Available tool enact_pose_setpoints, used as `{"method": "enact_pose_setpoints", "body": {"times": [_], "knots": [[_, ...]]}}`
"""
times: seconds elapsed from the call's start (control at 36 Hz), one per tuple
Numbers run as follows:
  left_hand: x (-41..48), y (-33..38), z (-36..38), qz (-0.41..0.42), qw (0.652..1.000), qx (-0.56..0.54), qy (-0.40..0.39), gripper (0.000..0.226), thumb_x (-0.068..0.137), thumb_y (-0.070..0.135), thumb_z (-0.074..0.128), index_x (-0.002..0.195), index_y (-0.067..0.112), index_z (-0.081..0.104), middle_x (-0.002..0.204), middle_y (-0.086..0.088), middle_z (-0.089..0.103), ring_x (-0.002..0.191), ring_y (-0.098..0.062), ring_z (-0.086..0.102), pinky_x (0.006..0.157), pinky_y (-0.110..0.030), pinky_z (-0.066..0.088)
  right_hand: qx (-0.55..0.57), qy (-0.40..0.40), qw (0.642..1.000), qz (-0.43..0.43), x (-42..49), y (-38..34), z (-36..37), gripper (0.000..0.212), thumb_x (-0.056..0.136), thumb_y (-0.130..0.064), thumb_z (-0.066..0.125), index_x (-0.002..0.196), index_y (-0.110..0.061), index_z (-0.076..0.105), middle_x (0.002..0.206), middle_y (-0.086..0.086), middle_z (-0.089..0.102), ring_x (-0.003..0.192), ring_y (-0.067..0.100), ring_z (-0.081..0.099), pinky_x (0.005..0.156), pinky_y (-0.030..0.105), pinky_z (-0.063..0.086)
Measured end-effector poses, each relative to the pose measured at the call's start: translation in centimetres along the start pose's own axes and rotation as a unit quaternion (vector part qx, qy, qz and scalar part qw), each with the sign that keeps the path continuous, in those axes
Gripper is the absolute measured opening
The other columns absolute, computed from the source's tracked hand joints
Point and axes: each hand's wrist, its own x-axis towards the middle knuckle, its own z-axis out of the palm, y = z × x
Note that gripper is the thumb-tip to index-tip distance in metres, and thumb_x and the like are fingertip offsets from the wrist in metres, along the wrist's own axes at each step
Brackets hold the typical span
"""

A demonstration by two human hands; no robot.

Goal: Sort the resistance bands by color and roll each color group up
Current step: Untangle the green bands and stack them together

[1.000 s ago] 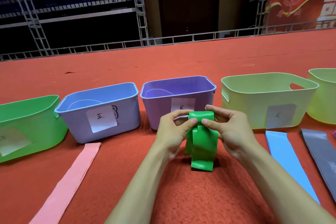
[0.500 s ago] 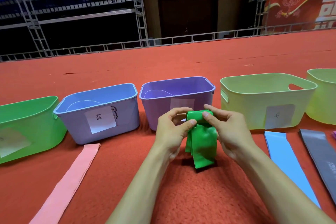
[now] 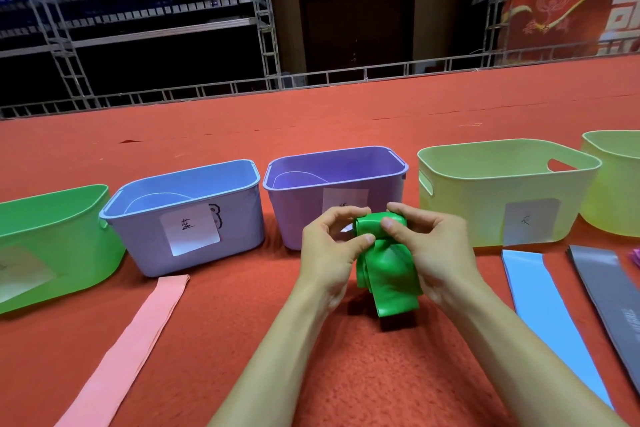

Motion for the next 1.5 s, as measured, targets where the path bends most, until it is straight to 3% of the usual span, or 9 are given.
{"method": "enact_pose_setpoints", "body": {"times": [0.14,0.33,0.58,0.83,1.03,1.19,1.28,1.39,1.5], "knots": [[-0.04,0.22,0.03,-0.034,0.999,-0.035,-0.011,0.033,0.078,-0.024,0.056,0.096,0.002,0.064,0.106,-0.011,0.069,0.088,-0.019,0.067,0.081,-0.038,0.055,-0.009,-0.002,1.000,-0.014,-0.02,-0.05,0.07,0.029,0.076,0.008,0.072,0.099,-0.010,0.070,0.084,0.006,0.072,0.064,0.007,0.067,0.058,0.020,0.055],[0.12,0.20,0.31,-0.057,0.997,-0.049,0.005,0.015,0.088,0.001,0.063,0.101,0.008,0.066,0.102,-0.009,0.070,0.090,-0.018,0.067,0.086,-0.035,0.055,-0.002,-0.016,1.000,-0.026,-0.08,-0.13,-0.08,0.031,0.072,0.013,0.072,0.094,-0.008,0.071,0.083,0.007,0.073,0.069,0.012,0.068,0.065,0.024,0.058],[0.06,0.26,-0.01,-0.083,0.996,-0.030,-0.020,0.017,0.089,0.004,0.064,0.104,0.010,0.065,0.075,0.008,0.073,0.081,-0.013,0.070,0.077,-0.029,0.058,0.015,-0.018,0.999,-0.035,-0.04,-0.11,-0.23,0.035,0.072,0.018,0.069,0.091,-0.011,0.071,0.086,0.003,0.074,0.075,0.012,0.070,0.064,0.024,0.057],[-0.01,0.61,-0.57,-0.118,0.992,-0.014,-0.047,0.018,0.088,0.007,0.065,0.106,0.013,0.064,0.092,-0.011,0.072,0.079,-0.021,0.071,0.071,-0.032,0.059,0.025,-0.022,0.999,-0.024,-0.21,-0.08,-0.21,0.037,0.072,0.020,0.067,0.092,-0.010,0.071,0.084,0.003,0.073,0.072,0.011,0.069,0.060,0.022,0.055],[-0.06,0.37,-0.66,-0.088,0.995,0.006,-0.036,0.021,0.085,-0.003,0.066,0.101,0.011,0.065,0.087,-0.013,0.072,0.076,-0.022,0.069,0.072,-0.034,0.057,0.042,-0.030,0.999,-0.002,-0.04,0.14,-0.20,0.041,0.073,0.023,0.063,0.099,-0.009,0.069,0.079,0.000,0.074,0.069,0.012,0.069,0.061,0.022,0.056],[-0.11,0.20,-0.46,-0.068,0.997,0.014,-0.021,0.026,0.081,-0.008,0.068,0.097,0.012,0.066,0.080,-0.008,0.073,0.072,-0.018,0.069,0.068,-0.031,0.059,0.047,-0.027,0.998,0.026,0.33,0.26,-0.26,0.048,0.074,0.022,0.062,0.114,-0.006,0.065,0.098,0.012,0.071,0.087,0.024,0.067,0.080,0.036,0.057],[-0.12,0.23,-0.42,-0.061,0.998,0.014,-0.014,0.027,0.080,-0.009,0.068,0.097,0.012,0.066,0.084,-0.011,0.073,0.073,-0.019,0.070,0.067,-0.031,0.059,0.040,-0.029,0.998,0.027,0.36,0.17,-0.29,0.050,0.074,0.022,0.062,0.116,-0.005,0.064,0.101,0.013,0.071,0.089,0.024,0.067,0.081,0.036,0.057],[-0.14,0.33,-0.41,-0.049,0.998,0.021,-0.013,0.028,0.080,-0.009,0.069,0.097,0.013,0.067,0.091,-0.017,0.072,0.078,-0.024,0.070,0.072,-0.037,0.059,0.026,-0.021,0.999,0.025,0.46,0.24,-0.38,0.049,0.072,0.021,0.064,0.112,-0.007,0.067,0.103,0.020,0.070,0.092,0.030,0.066,0.086,0.044,0.055],[0.01,0.25,-0.54,-0.035,0.999,0.034,-0.010,0.033,0.072,-0.007,0.077,0.095,0.016,0.069,0.092,-0.014,0.072,0.086,-0.026,0.068,0.080,-0.047,0.056,0.028,-0.026,0.999,0.032,0.32,-0.09,-0.43,0.047,0.072,0.022,0.064,0.110,-0.006,0.068,0.090,0.013,0.071,0.082,0.026,0.067,0.078,0.042,0.056]]}}
